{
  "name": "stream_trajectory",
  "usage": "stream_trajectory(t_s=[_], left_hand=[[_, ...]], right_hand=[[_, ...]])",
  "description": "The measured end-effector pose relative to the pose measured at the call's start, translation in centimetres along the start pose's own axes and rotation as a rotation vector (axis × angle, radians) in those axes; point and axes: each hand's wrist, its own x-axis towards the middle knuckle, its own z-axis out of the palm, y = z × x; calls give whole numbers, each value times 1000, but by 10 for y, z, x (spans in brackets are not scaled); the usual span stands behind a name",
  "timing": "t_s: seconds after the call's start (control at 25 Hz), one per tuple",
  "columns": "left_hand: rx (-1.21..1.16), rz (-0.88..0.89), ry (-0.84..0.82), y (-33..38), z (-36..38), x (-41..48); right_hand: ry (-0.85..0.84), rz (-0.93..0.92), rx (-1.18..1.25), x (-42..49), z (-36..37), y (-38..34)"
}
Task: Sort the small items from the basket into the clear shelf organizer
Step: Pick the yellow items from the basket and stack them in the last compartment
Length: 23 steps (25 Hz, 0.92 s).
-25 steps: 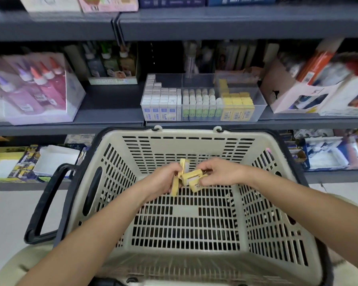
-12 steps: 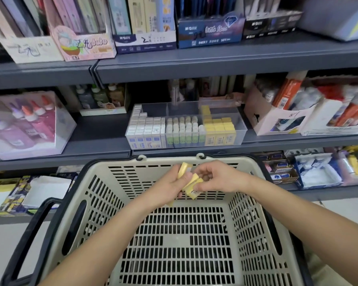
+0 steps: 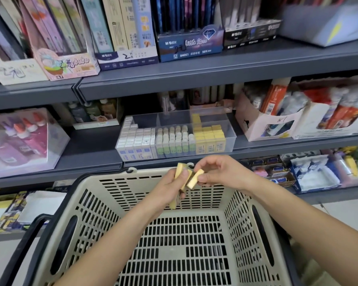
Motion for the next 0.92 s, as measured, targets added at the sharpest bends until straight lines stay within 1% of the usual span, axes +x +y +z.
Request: stream_trajectory(t_s=[0.12,0.28,0.4,0.56,0.64,0.72,0.76,0.84,0.92], left_hand=[[-23,6,41,1,2,6],[-47,45,103,5,-8,16],[10,99,120,16,-10,27],[222,286,228,28,-10,43],[236,341,254,24,-7,46],[183,361,278,16,-5,48],[151,364,294,12,-5,49],[107,363,303,9,-6,52],[107,368,280,10,-8,55]], right_hand=[[-10,-51,-34,-5,-9,-3],[33,-46,1,-6,-21,-5],[117,-28,21,3,-27,-8],[292,-68,-80,28,-52,-20],[420,-97,-213,48,-72,-29],[567,-122,-491,71,-91,-41],[603,-120,-655,84,-98,-47],[567,-50,-956,108,-109,-53],[458,40,-1123,128,-116,-51]])
